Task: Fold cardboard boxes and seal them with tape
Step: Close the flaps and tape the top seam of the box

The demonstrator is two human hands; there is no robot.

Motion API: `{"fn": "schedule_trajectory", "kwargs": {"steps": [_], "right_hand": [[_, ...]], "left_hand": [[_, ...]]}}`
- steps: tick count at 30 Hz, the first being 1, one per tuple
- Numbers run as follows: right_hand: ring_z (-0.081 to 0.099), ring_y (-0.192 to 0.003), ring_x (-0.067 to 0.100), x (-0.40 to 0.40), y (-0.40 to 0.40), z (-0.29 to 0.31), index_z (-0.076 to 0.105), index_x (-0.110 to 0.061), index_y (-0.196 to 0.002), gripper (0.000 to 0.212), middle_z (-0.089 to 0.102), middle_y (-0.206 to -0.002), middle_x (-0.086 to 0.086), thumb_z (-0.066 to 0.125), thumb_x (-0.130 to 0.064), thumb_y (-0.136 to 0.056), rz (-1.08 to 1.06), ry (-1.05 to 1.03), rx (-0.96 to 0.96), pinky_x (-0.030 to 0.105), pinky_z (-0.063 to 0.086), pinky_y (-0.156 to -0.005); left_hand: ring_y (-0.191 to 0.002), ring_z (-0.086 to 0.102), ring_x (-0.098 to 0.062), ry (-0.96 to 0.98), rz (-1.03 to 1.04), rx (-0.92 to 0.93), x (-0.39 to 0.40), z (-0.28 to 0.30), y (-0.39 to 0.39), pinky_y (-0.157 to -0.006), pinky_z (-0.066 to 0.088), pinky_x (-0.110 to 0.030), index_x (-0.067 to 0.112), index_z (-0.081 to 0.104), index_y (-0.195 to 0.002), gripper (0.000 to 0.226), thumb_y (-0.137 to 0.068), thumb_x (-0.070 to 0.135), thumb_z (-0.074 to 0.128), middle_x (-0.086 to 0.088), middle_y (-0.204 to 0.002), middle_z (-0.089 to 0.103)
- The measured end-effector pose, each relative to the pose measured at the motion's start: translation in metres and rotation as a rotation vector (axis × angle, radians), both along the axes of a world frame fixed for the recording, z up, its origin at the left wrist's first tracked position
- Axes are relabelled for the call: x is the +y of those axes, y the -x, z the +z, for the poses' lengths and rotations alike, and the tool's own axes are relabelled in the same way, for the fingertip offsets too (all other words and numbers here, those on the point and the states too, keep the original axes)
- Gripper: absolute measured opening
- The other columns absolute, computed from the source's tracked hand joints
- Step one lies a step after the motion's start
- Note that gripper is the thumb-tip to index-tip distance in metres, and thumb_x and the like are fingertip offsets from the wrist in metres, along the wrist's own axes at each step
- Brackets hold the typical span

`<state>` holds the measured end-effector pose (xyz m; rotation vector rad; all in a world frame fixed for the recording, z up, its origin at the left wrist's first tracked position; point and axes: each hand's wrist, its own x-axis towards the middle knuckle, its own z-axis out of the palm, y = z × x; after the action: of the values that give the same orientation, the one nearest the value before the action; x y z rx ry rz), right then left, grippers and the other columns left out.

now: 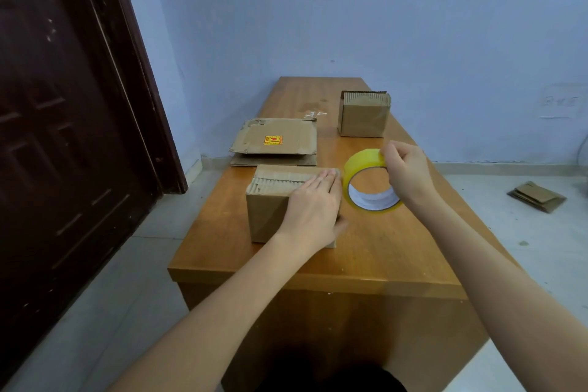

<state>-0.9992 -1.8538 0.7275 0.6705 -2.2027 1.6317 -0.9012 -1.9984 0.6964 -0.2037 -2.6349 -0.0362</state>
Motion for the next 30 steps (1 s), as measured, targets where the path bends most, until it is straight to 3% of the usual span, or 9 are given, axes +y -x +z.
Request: {"fn": "schedule_trajectory", "kwargs": {"steps": [4,8,10,13,17,22,26,30], "right_hand": [[0.02,-0.05,0.008,0.001,0.002,0.001,0.024,-0.017,-0.056,0.033,0.02,-0.048,-0.009,0.041,-0.015,-0.084,0.003,-0.029,0.003,0.026,0.017,-0.051],[0.02,-0.05,0.008,0.013,0.005,0.0,0.022,-0.019,-0.054,0.029,0.02,-0.045,-0.01,0.04,-0.023,-0.075,-0.006,-0.107,0.0,0.028,0.016,-0.053],[0.02,-0.049,0.007,0.023,0.003,-0.005,0.021,-0.02,-0.053,0.029,0.021,-0.044,-0.011,0.041,-0.023,-0.074,-0.012,-0.123,-0.015,0.028,0.016,-0.053],[0.02,-0.05,0.007,0.026,0.001,-0.011,0.021,-0.02,-0.053,0.03,0.02,-0.046,-0.011,0.041,-0.022,-0.074,-0.014,-0.118,-0.032,0.028,0.016,-0.054],[0.019,-0.051,0.008,0.02,0.0,-0.012,0.022,-0.017,-0.055,0.028,0.02,-0.048,-0.009,0.04,-0.023,-0.075,0.005,-0.143,-0.028,0.028,0.016,-0.054],[0.019,-0.05,0.007,0.022,0.001,-0.014,0.022,-0.017,-0.055,0.028,0.02,-0.048,-0.01,0.04,-0.024,-0.075,0.019,-0.171,-0.026,0.028,0.016,-0.054],[0.02,-0.049,0.01,0.039,0.002,-0.016,0.025,-0.016,-0.054,0.03,0.021,-0.05,-0.004,0.044,-0.021,-0.077,0.031,-0.392,0.049,0.029,0.017,-0.053],[0.025,-0.048,0.013,0.044,-0.003,-0.027,0.031,-0.024,-0.048,0.037,0.026,-0.044,-0.006,0.048,-0.025,-0.081,-0.001,-0.498,0.082,0.03,0.022,-0.051]], "left_hand": [[-0.118,0.058,-0.028,0.009,0.019,0.012,0.001,0.001,0.001,-0.1,0.042,-0.034,-0.003,0.057,-0.125,0.079,-0.061,0.035,0.084,-0.018,-0.126,0.06],[-0.14,0.032,-0.029,0.061,-0.023,-0.011,0.0,0.001,0.002,-0.114,0.022,-0.035,0.012,0.028,-0.149,0.075,-0.086,0.035,0.062,-0.018,-0.15,0.034],[-0.143,0.025,-0.028,0.092,-0.015,-0.032,0.001,0.001,0.003,-0.116,0.016,-0.034,0.019,0.021,-0.151,0.072,-0.089,0.034,0.055,-0.018,-0.153,0.027],[-0.142,0.027,-0.029,0.061,-0.029,-0.024,0.003,0.001,0.003,-0.116,0.017,-0.034,0.016,0.025,-0.15,0.072,-0.087,0.031,0.057,-0.018,-0.152,0.029],[-0.144,0.021,-0.021,0.001,0.001,-0.022,-0.002,0.001,0.001,-0.115,0.014,-0.027,0.004,0.015,-0.15,0.08,-0.089,0.037,0.056,-0.012,-0.155,0.025],[-0.145,0.019,-0.016,-0.024,-0.033,-0.003,-0.003,0.003,0.001,-0.114,0.007,-0.022,0.009,0.018,-0.15,0.076,-0.09,0.038,0.056,-0.006,-0.157,0.022],[-0.145,0.017,-0.013,-0.014,-0.019,-0.029,-0.007,0.006,0.002,-0.115,0.015,-0.025,0.015,0.017,-0.151,0.074,-0.092,0.041,0.052,-0.001,-0.157,0.02],[-0.144,0.017,-0.012,-0.009,-0.014,-0.004,-0.01,0.004,0.001,-0.114,0.014,-0.024,0.015,0.016,-0.151,0.073,-0.092,0.041,0.05,-0.001,-0.157,0.02]]}}
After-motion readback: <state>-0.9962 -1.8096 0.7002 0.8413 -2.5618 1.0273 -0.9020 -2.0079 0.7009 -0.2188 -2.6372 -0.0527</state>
